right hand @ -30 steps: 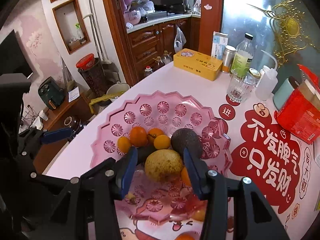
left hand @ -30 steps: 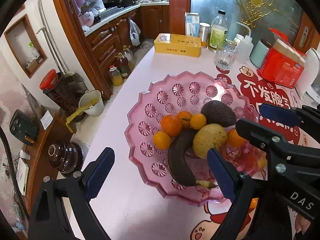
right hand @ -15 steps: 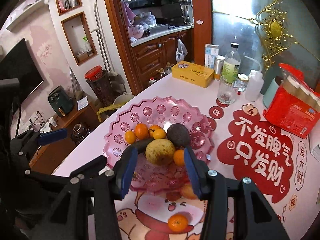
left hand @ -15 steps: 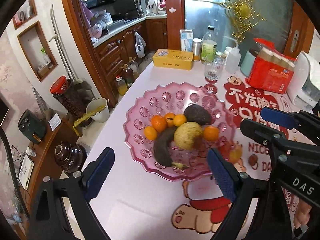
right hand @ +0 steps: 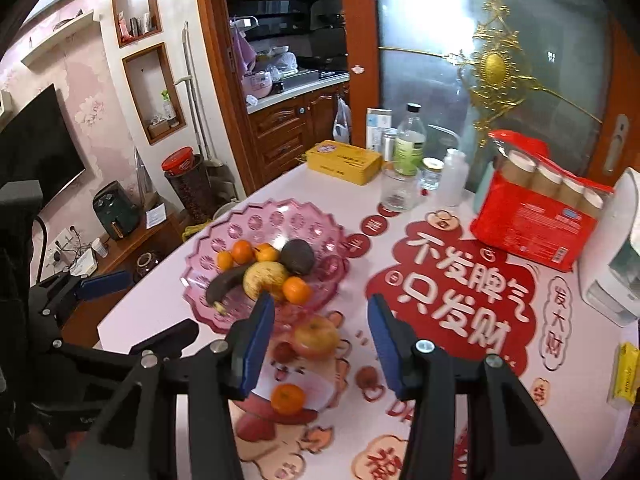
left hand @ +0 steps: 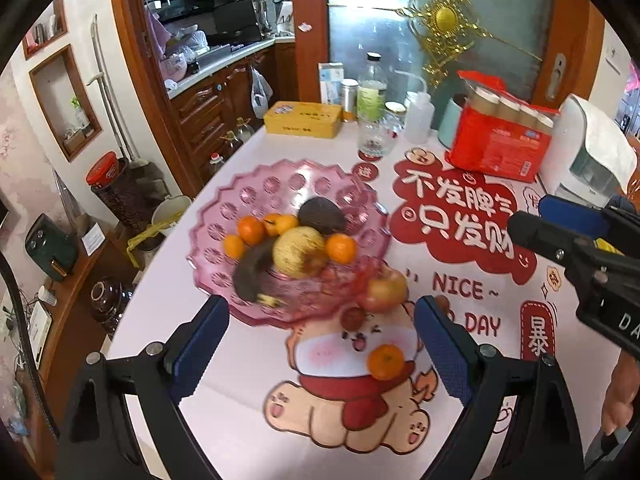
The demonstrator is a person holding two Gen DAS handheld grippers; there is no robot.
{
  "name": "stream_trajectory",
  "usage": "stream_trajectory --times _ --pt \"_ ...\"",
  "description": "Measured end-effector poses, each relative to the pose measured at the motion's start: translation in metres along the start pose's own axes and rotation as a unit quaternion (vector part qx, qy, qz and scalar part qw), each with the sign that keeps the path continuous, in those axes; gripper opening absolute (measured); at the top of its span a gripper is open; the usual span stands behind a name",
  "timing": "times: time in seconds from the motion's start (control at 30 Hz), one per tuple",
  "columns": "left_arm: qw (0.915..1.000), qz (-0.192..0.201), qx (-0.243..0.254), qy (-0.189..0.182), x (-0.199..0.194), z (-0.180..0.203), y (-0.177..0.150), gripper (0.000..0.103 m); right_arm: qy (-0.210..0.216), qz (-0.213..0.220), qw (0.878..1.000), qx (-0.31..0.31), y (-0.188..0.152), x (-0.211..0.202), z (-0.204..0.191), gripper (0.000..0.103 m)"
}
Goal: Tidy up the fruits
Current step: 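Withdraw both tools from the bowl toward the remaining fruit, then grasp an orange with the left gripper while the right gripper grasps a brown lychee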
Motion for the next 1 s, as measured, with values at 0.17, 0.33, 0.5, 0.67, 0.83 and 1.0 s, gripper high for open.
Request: stream_trajectory --times 0.17,0.33,0.5,0.67,0.83,1.0 --pt "0.9998 -0.020 -0.002 0.004 0.015 0.018 -0.023 0.093 -0.005 -0.018 1.000 0.007 -0.027 0.006 0.025 0.049" --pt "0.9988 -0.047 -0.007 0.010 0.041 0.028 -0.049 0.093 -0.010 -0.039 0.999 0.007 -0.054 0.024 0.040 0.049" --pt "0.9974 -0.069 -0.020 0.009 0.072 0.034 -0.077 0.093 -0.003 -0.070 0.998 0.006 -0.085 0.056 0.047 0.049" --pt "0.9942 -0.092 -0.055 0.010 0.105 0.032 -0.099 0.093 0.015 -0.101 0.995 0.012 -0.110 0.090 0.049 0.049" --pt "0.9911 -0.098 -0.089 0.013 0.131 0.030 -0.110 0.093 0.034 -0.124 0.992 0.007 -0.126 0.117 0.045 0.049" --pt "0.9887 -0.104 -0.107 0.017 0.147 0.029 -0.116 0.093 0.052 -0.140 0.989 0.003 -0.136 0.137 0.039 0.049"
Point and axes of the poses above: each gripper's, at about its wrist camera, not at the fingertips, and x roughly the way its jaws point, z to its right, y to its top, the point moved 9 cm from there along x, roughly the way its jaws point, and after that the axes turned 8 degrees about -x, right-handed, at the moved point
